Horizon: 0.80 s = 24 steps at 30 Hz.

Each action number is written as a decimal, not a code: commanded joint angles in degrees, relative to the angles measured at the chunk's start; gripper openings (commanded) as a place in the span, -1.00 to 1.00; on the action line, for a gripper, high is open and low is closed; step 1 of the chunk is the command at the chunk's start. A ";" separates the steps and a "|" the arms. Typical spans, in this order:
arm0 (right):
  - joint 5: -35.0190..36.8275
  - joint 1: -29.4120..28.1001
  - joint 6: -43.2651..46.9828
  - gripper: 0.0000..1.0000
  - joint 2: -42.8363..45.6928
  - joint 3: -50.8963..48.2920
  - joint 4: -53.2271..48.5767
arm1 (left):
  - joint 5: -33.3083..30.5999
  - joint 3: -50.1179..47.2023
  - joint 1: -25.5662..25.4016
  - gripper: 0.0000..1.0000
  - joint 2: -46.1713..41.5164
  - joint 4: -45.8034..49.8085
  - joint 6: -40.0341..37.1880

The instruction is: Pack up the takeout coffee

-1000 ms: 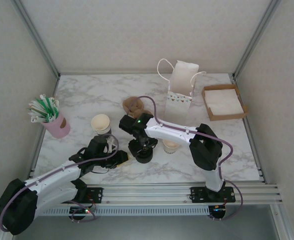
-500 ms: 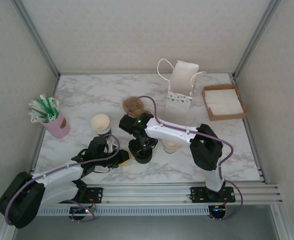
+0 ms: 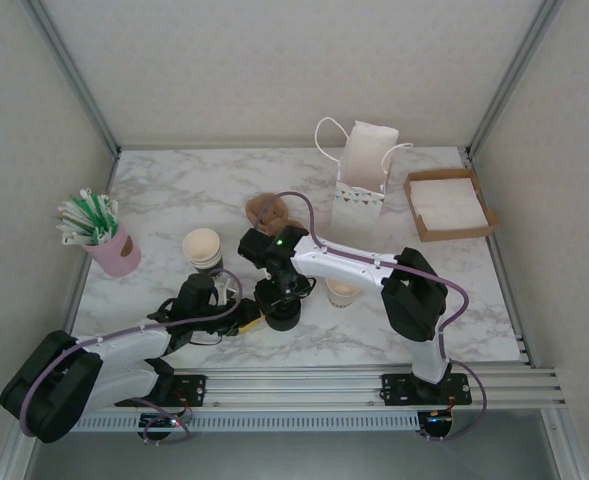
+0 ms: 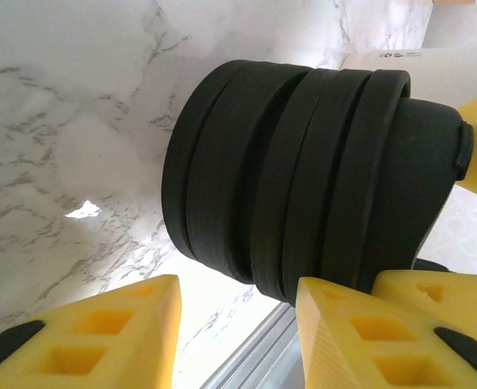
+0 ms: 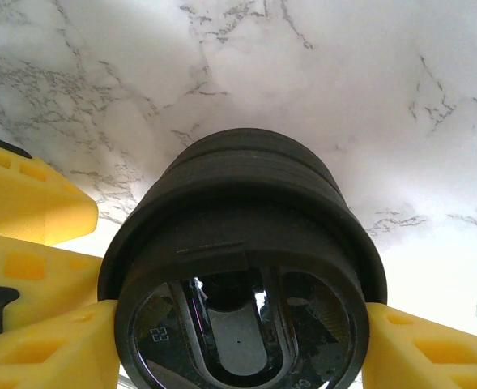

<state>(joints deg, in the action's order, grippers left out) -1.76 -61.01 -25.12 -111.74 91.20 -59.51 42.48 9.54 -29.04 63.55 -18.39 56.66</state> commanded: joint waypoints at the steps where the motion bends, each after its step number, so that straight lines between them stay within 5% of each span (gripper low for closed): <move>1: -1.37 0.08 -0.93 0.36 1.96 1.74 -0.38 | 1.27 -1.16 0.73 -0.10 0.40 -3.42 0.28; 24: -2.90 0.11 -1.76 0.32 1.35 2.22 -0.18 | 4.55 -4.26 2.58 0.00 0.89 -10.00 2.60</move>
<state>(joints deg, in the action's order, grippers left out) -3.14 -60.99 -26.35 -111.74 91.50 -59.42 45.47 5.78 -26.98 63.96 -25.52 59.00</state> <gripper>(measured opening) 0.661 0.499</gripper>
